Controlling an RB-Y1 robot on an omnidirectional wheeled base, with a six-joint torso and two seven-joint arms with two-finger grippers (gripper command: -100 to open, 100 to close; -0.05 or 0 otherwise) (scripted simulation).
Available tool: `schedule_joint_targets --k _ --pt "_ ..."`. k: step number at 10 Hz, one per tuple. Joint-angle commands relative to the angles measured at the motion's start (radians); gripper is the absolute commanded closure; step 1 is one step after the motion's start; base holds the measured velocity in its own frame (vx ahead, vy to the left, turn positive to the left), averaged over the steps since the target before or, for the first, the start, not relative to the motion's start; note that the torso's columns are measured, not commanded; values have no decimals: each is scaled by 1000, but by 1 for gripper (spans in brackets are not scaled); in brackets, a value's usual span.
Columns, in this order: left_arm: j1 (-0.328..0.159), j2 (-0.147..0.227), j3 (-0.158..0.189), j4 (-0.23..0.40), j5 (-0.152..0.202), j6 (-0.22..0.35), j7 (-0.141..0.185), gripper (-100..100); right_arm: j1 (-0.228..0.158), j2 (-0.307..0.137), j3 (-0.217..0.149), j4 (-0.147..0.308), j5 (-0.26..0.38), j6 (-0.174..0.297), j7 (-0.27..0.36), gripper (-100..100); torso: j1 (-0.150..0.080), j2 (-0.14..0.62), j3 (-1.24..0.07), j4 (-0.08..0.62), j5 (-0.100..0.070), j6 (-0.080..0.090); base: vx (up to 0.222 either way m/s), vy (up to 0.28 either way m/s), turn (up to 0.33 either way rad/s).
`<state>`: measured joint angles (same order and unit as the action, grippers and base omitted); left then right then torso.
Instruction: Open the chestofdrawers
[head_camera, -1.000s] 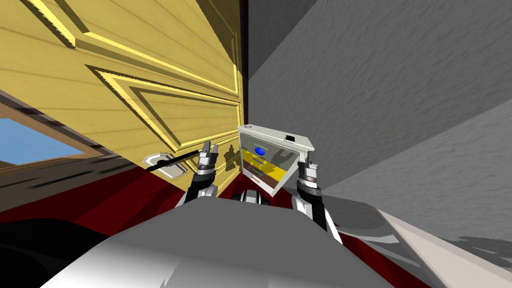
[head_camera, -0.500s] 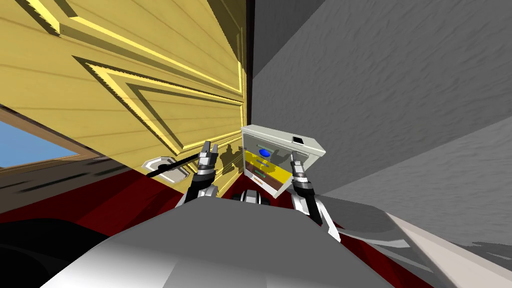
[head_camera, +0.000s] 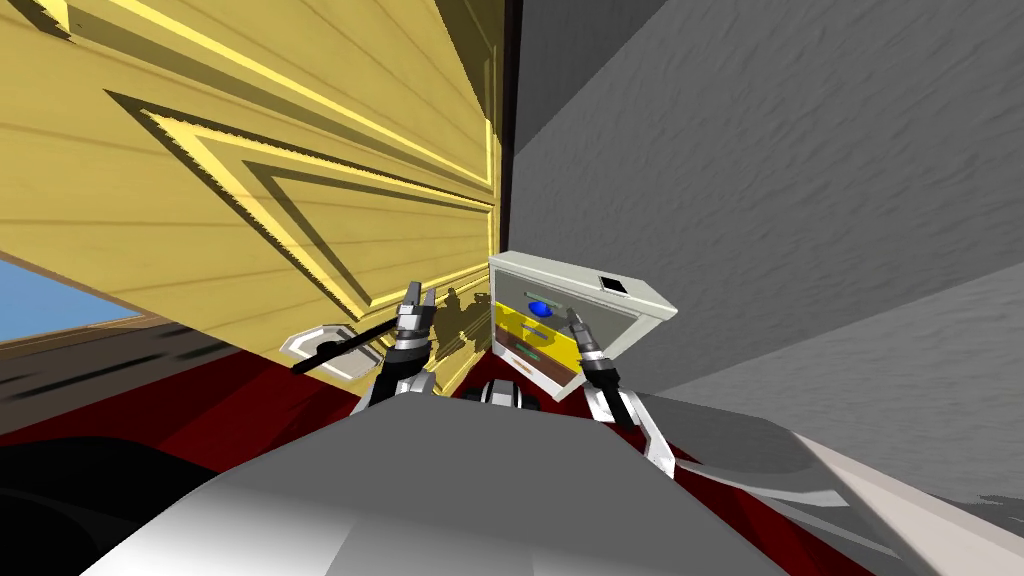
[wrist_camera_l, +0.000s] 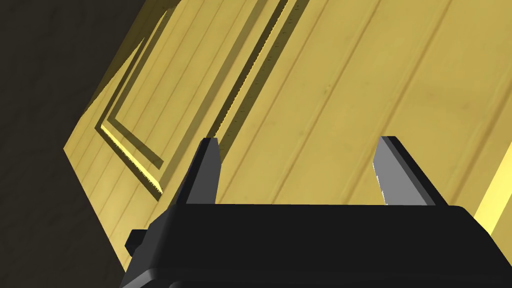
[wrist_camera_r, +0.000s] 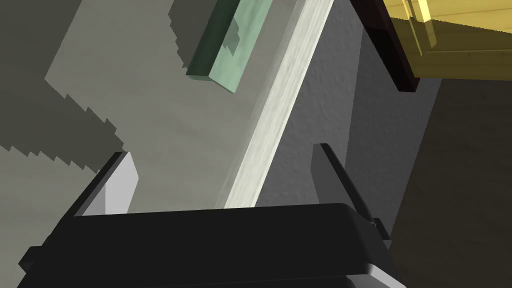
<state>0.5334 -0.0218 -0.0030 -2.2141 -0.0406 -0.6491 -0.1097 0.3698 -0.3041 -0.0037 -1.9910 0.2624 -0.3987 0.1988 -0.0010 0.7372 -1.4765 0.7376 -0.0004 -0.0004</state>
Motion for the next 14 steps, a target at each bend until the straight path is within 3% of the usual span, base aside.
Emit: schedule_joint_targets --k 1,2,3,6,7,8,9,10,13,14 --pt "0 0 0 0 0 0 0 0 -31 -45 17 52 69 59 20 -100 2 -1 0 0 1 0 63 114 -41" --pt "0 0 0 0 0 0 0 0 -51 -75 28 89 104 94 32 -100 0 -2 -1 -1 0 -2 38 117 -39" --pt "0 0 0 0 0 0 0 0 -51 -75 28 89 114 94 32 -100 1 -7 -4 -3 -1 -5 21 90 22" --pt "0 0 0 0 0 0 0 0 -94 -138 50 164 203 165 56 -100 0 -18 -11 -8 -2 -7 32 96 -31" --pt "0 0 0 0 0 0 0 0 -94 -138 50 164 204 165 56 -100 1 -22 -12 -10 -4 -9 14 100 3" --pt "0 0 0 0 0 0 0 0 -117 -169 61 204 245 200 69 -100 -1 -23 -13 -10 -4 -9 29 121 -26" --pt "0 0 0 0 0 0 0 0 -117 -169 61 204 249 201 69 -100 0 -26 -15 -12 -5 -11 22 98 -15" --pt "0 0 0 0 0 0 0 0 -140 -202 73 228 290 237 80 -100 -2 -26 -15 -11 -5 -11 24 103 -25" --pt "0 -1 -3 0 0 0 0 0 -164 -235 84 284 335 272 92 -100 1 -35 -20 -15 -6 -18 7 110 -11" --pt "0 0 -3 0 0 0 0 0 -189 -269 97 317 376 306 103 -100 -3 -38 -21 -17 -9 -20 -10 130 -4"
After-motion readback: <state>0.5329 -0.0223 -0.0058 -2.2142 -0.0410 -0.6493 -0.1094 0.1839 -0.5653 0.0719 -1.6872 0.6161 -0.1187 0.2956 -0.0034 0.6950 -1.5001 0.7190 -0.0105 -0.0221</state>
